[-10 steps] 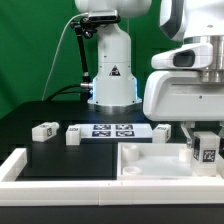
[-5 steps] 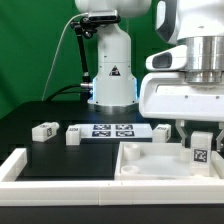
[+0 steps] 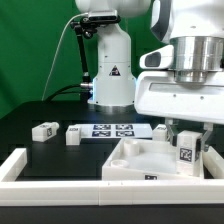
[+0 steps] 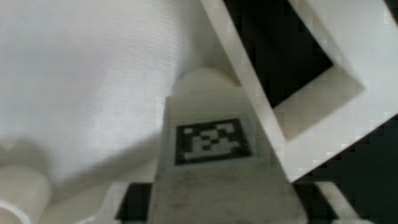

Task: Assemble one leg

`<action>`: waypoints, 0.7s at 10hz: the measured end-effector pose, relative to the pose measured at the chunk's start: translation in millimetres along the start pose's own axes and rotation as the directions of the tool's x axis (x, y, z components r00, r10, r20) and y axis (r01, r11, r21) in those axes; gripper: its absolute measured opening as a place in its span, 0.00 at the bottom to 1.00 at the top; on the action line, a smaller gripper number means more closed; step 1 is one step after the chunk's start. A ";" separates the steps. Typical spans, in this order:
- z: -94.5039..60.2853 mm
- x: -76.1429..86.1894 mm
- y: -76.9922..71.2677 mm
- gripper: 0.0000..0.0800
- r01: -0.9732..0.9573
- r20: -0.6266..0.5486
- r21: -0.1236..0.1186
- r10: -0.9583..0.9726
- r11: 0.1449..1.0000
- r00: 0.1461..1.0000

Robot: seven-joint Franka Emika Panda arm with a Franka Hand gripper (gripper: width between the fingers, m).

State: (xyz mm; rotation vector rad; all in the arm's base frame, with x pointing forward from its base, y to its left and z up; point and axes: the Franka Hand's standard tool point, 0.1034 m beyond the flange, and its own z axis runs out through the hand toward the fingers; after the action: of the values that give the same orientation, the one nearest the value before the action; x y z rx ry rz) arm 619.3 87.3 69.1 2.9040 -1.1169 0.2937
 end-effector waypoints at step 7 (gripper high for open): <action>0.6 -1.3 -0.7 0.81 -0.001 0.002 0.001 0.001 1.000 1.000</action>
Offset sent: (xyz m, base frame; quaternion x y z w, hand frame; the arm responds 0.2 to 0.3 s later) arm 0.0000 0.0000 0.0000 0.0000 0.0000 0.0000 1.0000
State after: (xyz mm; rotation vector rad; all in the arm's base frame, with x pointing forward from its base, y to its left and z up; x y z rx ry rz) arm 618.9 88.6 68.3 2.9052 -1.1189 0.2915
